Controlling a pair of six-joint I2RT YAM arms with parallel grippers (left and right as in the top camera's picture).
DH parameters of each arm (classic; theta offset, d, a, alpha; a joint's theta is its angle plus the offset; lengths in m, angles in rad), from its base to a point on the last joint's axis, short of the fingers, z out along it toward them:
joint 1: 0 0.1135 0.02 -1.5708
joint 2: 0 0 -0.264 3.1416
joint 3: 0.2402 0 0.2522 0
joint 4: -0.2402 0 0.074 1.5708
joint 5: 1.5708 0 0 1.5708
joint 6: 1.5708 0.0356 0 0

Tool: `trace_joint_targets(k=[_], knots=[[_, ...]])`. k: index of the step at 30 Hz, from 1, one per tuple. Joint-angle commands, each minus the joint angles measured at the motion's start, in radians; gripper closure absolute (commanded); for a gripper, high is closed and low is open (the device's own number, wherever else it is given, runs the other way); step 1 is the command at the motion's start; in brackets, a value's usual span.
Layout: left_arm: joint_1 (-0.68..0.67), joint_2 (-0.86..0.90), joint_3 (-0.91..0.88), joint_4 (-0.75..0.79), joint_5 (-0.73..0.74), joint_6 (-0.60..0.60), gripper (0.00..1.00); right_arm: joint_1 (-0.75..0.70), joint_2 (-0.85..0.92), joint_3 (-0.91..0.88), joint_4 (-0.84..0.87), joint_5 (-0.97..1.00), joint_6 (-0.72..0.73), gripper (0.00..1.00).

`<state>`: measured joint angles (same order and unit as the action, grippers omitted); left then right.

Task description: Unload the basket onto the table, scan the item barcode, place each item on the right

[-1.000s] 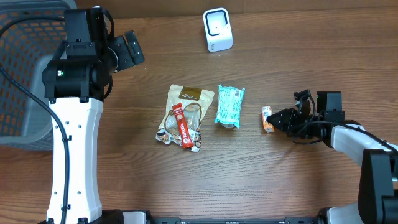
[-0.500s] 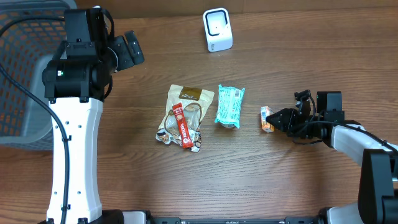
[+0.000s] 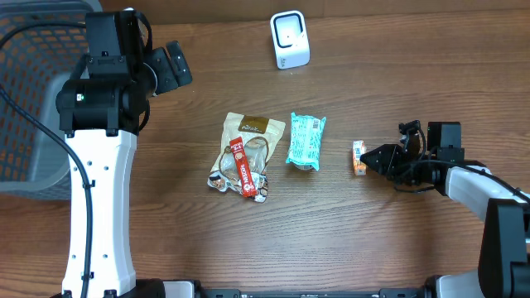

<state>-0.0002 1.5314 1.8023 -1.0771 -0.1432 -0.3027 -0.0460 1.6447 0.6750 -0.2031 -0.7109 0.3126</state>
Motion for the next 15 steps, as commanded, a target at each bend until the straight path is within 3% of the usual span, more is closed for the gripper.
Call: trace_joint_targets(k=[1, 9, 15], knots=[[0.000, -0.015, 0.016, 0.003, -0.002, 0.019, 0.00, -0.008, -0.028, 0.027, -0.002, 0.021, -0.023, 0.60], [0.000, -0.015, 0.016, 0.003, -0.002, 0.019, 0.00, -0.011, -0.042, 0.047, -0.037, 0.074, -0.030, 0.57], [0.000, -0.015, 0.016, 0.003, -0.002, 0.019, 0.00, -0.011, -0.075, 0.131, -0.157, 0.075, -0.090, 0.53]])
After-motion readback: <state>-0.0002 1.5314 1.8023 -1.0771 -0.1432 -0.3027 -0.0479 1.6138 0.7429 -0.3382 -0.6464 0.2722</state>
